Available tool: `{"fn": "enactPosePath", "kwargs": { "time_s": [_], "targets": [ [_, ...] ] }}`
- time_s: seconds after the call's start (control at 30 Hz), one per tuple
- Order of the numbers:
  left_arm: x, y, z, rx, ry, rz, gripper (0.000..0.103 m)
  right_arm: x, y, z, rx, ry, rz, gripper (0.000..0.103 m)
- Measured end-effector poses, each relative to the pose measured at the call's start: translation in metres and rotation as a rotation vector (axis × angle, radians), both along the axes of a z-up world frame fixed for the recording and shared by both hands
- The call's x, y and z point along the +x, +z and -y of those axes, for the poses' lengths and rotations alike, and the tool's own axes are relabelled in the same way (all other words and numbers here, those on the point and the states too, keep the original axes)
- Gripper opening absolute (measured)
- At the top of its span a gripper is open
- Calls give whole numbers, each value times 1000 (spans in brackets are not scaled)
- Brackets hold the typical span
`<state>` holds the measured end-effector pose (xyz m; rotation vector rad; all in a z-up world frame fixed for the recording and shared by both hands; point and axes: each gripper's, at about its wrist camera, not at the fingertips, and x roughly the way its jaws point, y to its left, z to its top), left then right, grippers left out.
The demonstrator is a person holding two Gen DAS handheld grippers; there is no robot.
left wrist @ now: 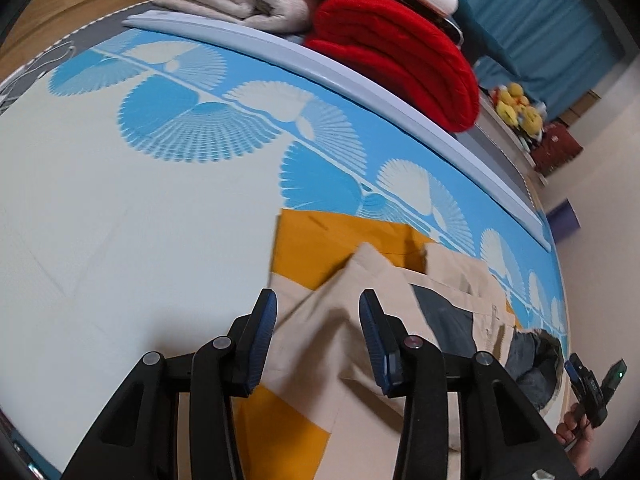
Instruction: Fold large clothes
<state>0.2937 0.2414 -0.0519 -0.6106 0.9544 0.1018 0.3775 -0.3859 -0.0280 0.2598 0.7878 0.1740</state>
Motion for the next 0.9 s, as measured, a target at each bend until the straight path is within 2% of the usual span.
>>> {"fn": "enactPosePath", "kwargs": {
  "time_s": [0.2, 0.27, 0.3, 0.4, 0.5, 0.57, 0.63, 0.73, 0.9],
  "targets": [
    [-20, -14, -24, -2, 25, -88, 42, -6, 5, 27, 25, -76, -15, 60],
    [-26, -18, -27, 8, 8, -117, 56, -7, 4, 31, 17, -79, -27, 60],
    [-28, -22, -28, 19, -16, -142, 62, -8, 2, 32, 15, -72, -40, 60],
    [-32, -34, -20, 49, -119, -202, 64, -3, -16, 31, 12, -8, -142, 64],
    [-33, -42, -5, 117, -197, -237, 64, 2, -37, 18, -97, 63, -238, 64],
    [-29, -43, 5, 138, -231, -232, 64, 6, -51, 12, -178, 97, -275, 64],
    [-23, -42, 16, 127, -259, -212, 64, 10, -61, 9, -197, 115, -302, 64],
    [-7, -40, 31, 110, -290, -172, 65, 20, -75, 9, -204, 109, -343, 64],
    [20, -54, 34, 111, -270, -194, 64, 33, -84, 16, -160, 78, -375, 63]
  ]
}}
